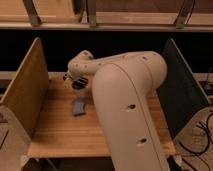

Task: Place the eraser in the ceramic cup

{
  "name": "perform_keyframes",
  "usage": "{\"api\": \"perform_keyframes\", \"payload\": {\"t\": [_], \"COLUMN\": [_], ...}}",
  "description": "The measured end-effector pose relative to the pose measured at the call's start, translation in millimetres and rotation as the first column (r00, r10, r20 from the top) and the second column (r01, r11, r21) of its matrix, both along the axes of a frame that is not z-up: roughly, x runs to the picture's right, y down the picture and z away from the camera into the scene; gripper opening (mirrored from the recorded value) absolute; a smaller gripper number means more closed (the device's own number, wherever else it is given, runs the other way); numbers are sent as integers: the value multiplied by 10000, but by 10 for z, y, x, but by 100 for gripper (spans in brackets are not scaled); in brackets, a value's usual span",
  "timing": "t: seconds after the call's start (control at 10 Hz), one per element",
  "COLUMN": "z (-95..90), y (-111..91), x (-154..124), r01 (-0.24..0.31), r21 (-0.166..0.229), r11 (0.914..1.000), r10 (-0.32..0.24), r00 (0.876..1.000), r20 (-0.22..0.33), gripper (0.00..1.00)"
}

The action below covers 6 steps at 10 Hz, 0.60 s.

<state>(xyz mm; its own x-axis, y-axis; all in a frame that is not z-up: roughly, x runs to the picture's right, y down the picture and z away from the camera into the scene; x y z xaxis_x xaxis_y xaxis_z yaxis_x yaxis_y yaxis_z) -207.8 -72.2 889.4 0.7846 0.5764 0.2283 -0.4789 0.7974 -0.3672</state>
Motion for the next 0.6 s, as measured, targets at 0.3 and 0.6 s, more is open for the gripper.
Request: {"api": "perform_keyframes", "payload": {"t": [0.3,0.6], "z": [19,89], "y": [-38,91], "x": [21,-26], "r01": [-98,-591], "r21": [80,-245], "r11": [9999,9980], "r10": [97,602], "r00": [9999,9971], "r20": [62,466], "gripper": [48,16]}}
